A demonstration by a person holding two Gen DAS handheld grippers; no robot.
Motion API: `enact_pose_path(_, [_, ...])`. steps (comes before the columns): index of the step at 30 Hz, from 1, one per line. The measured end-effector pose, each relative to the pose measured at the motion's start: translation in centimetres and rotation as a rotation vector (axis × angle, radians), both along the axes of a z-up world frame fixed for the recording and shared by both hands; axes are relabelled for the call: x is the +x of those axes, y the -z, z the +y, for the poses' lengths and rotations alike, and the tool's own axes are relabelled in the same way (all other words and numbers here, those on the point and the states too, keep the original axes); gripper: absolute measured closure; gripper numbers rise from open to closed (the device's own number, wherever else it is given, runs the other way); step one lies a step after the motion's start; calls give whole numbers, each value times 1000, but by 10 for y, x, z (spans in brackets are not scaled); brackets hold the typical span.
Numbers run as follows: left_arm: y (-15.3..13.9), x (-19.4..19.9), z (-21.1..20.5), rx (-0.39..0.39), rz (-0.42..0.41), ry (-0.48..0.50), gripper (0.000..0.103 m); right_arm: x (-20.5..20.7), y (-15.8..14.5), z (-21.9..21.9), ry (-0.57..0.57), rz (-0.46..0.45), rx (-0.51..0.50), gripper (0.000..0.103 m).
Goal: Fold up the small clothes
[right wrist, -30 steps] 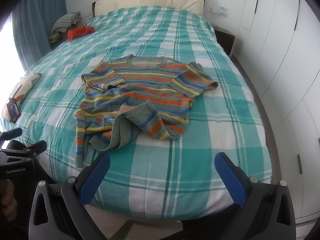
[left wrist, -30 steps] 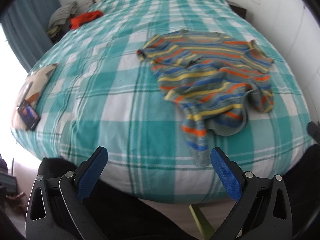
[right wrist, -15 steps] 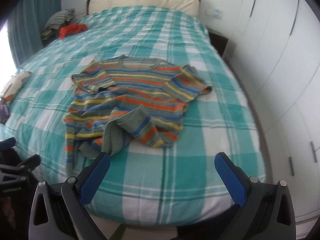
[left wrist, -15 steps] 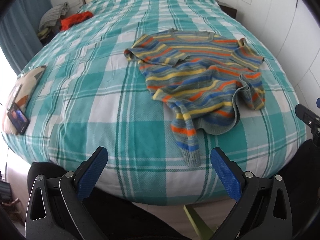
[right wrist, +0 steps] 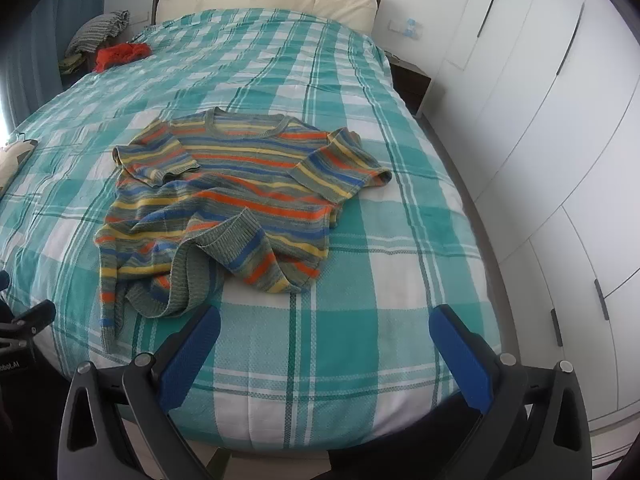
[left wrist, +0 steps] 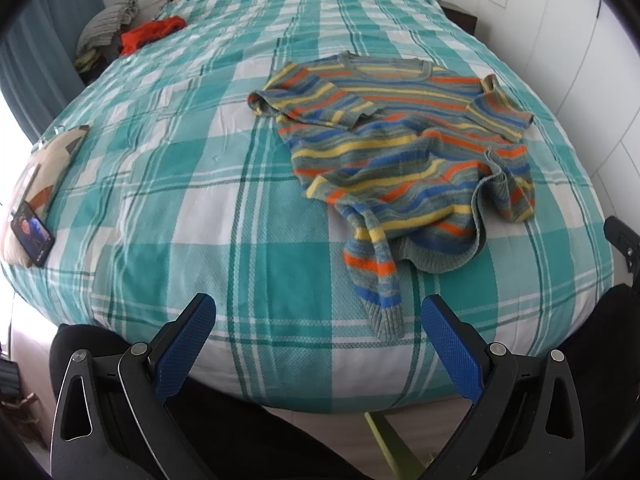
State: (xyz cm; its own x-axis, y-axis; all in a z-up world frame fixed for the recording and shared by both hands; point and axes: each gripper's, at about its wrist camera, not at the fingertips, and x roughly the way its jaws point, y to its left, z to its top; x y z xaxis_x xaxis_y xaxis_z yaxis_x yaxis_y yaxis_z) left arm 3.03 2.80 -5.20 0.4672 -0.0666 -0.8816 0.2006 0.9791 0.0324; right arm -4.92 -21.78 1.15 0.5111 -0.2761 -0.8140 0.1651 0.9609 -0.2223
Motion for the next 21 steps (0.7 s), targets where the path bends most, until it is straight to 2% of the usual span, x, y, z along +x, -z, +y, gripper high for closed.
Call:
enact_pose_path(2, [12,4,3,-30,39,8,0,1,1,-1,-6,-1,19,0])
enact_pose_path(4, [28,8,9,-105,87,17,0,5,6,-8,-30,-9,70,0])
enact_pose_path(6, [40,8,10,-141,110,35,1,14,13,-16,-68,-7,114,0])
enact_pose_path(12, [61,21,-12,-157,108,119,2,67,41,-30,-196,16,334,1])
enact_pose_path(14, [65,26,-20,-147,100,143,7,98,61,-22,-274,89,361,5])
enact_pose_path(15, [68,29,-24,-136,102,153,22,111,72,-18,-310,133,373,11])
enact_pose_path(16, [73,33,-30,-122,115,168,33,125,83,-14,-342,168,395,22])
enact_pose_path(17, [79,36,-32,-119,139,178,59,134,92,-12,-360,186,417,30])
enact_pose_path(18, [83,37,-32,-127,158,181,88,143,102,-11,-374,206,455,53])
enact_pose_path(19, [84,39,-30,-140,170,175,92,147,107,-12,-380,219,487,85])
enact_pose_path(20, [82,40,-26,-167,177,166,94,149,110,-13,-385,229,521,96])
enact_pose_path(21, [79,40,-20,-203,188,157,95,147,107,-15,-392,224,539,95])
